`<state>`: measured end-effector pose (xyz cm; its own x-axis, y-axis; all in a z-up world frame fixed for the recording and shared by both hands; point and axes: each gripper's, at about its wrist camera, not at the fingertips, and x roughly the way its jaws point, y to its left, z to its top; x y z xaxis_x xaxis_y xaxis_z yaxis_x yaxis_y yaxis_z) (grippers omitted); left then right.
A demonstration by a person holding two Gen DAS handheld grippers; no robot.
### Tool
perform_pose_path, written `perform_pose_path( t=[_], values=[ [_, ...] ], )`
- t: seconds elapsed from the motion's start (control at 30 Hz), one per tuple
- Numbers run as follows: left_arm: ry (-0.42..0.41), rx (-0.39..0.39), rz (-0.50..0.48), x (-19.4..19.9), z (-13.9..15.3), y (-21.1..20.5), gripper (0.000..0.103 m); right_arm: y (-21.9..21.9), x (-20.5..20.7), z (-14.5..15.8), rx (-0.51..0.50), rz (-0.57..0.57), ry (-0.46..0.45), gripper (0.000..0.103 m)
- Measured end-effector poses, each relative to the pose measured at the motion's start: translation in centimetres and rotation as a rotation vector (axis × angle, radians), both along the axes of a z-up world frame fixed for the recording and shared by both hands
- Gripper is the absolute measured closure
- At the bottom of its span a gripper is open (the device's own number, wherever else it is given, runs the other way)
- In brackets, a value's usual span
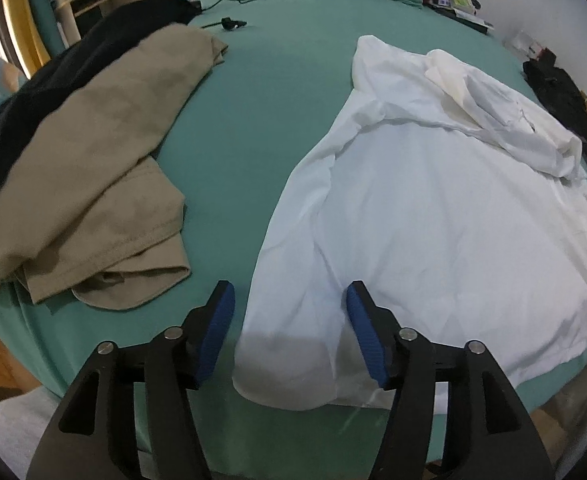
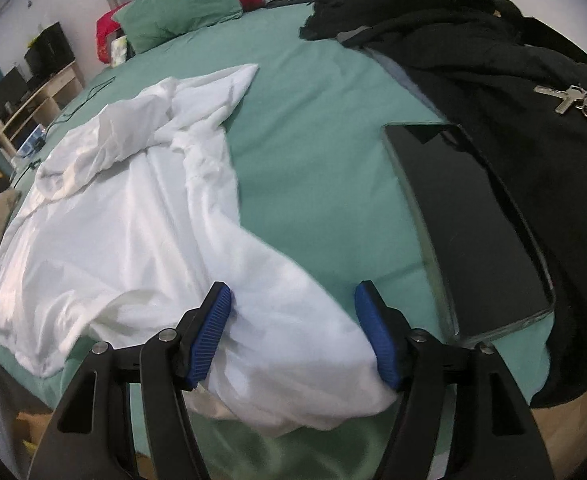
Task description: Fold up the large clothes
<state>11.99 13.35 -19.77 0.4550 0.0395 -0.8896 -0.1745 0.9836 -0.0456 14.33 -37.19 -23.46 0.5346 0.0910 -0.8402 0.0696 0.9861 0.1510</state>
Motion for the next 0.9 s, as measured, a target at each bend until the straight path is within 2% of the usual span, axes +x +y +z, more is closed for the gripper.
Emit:
perform_pose_path(
  t=[0.1,0.17,0.23,0.27,0.3,0.33,0.37,0.4,0.43,0.47,0.63,0.73,0.8,0.9],
  values=[
    [0.019,-0.061,0.008,-0.1,-0.1,0.2,0.031,0.7,-1.0,0.3,0.033,0.042,0.006,0.037],
    [0.03,-0.046,-0.011,-0.2,-0.4,-0.4,0.03,1.2,-1.7,0.4,0.053,0.063,0.007,0.044],
    [0.04,0.008,-0.037,-0.2,-0.6,-1.4,0.03,2.1,-2.1,0.5,0.05,0.09,0.012,0.075],
    [0.041,0.023,-0.044,-0.2,-0.6,-1.8,0.03,2.3,-2.2,0.5,0.062,0.103,0.012,0.088],
    [0.041,0.031,-0.046,-0.3,-0.6,-1.9,0.03,2.5,-2.2,0.3,0.097,0.12,0.022,0.096],
    [0.036,0.035,-0.049,-0.4,-0.5,-2.1,0.038,2.5,-2.2,0.4,0.089,0.115,0.019,0.096],
    [0.029,0.028,-0.065,-0.6,-0.4,-2.3,0.057,2.6,-2.2,0.5,0.091,0.114,0.016,0.097],
    [0.022,0.03,-0.082,-0.8,-0.2,-2.6,0.068,2.6,-2.2,0.5,0.104,0.113,0.014,0.098],
    [0.018,0.044,-0.098,-1.0,0.0,-3.0,0.091,2.4,-2.3,0.7,0.155,0.112,0.005,0.098],
    [0.018,0.046,-0.113,-1.2,0.1,-3.3,0.098,2.4,-2.2,0.8,0.18,0.114,-0.002,0.098],
    [-0.047,0.01,-0.071,-2.5,2.4,-2.7,0.098,3.4,-3.5,3.1,0.246,0.13,-0.07,0.098],
    [-0.091,-0.044,-0.037,-3.7,4.5,-1.5,0.098,3.0,-4.4,4.2,0.321,0.104,-0.101,0.098],
    [-0.111,-0.061,-0.025,-4.4,5.6,-1.0,0.098,2.3,-4.8,4.6,0.413,0.072,-0.109,0.098],
    [-0.15,-0.101,-0.005,-5.5,7.2,-0.2,0.098,1.5,-5.5,5.8,0.463,0.04,-0.148,0.098]
  ],
)
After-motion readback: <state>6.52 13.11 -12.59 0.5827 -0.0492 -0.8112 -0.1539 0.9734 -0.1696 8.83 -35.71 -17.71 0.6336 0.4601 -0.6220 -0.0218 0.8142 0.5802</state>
